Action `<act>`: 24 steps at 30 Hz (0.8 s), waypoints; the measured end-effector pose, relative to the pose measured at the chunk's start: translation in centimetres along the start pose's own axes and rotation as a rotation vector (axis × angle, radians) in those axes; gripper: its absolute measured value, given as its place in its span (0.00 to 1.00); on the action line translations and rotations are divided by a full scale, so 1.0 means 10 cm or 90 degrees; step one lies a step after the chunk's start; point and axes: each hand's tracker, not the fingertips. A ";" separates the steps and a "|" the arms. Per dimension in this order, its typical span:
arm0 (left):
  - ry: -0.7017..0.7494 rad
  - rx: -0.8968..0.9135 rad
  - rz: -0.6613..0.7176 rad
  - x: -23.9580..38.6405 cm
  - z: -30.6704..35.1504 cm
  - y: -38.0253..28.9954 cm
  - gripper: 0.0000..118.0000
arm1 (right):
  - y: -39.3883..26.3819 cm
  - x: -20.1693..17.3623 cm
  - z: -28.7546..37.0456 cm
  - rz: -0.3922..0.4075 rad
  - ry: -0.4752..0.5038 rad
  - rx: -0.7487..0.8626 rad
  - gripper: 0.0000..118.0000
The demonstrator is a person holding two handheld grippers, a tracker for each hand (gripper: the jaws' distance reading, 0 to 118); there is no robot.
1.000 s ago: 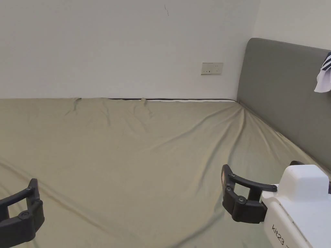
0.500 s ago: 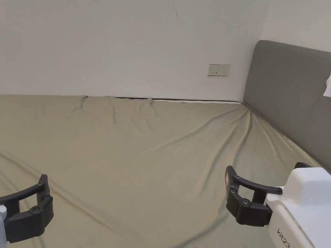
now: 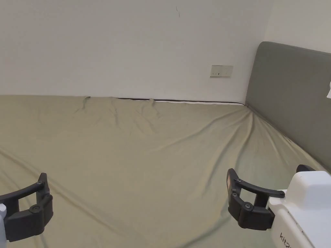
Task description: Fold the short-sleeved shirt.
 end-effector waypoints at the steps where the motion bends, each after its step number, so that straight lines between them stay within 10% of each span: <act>1: 0.001 -0.001 -0.001 0.00 0.00 0.00 1.00 | 0.00 0.00 0.00 -0.001 0.001 0.001 1.00; 24: 0.009 0.004 -0.002 -0.04 -0.01 0.01 1.00 | 0.02 0.01 0.01 0.001 0.000 0.014 1.00</act>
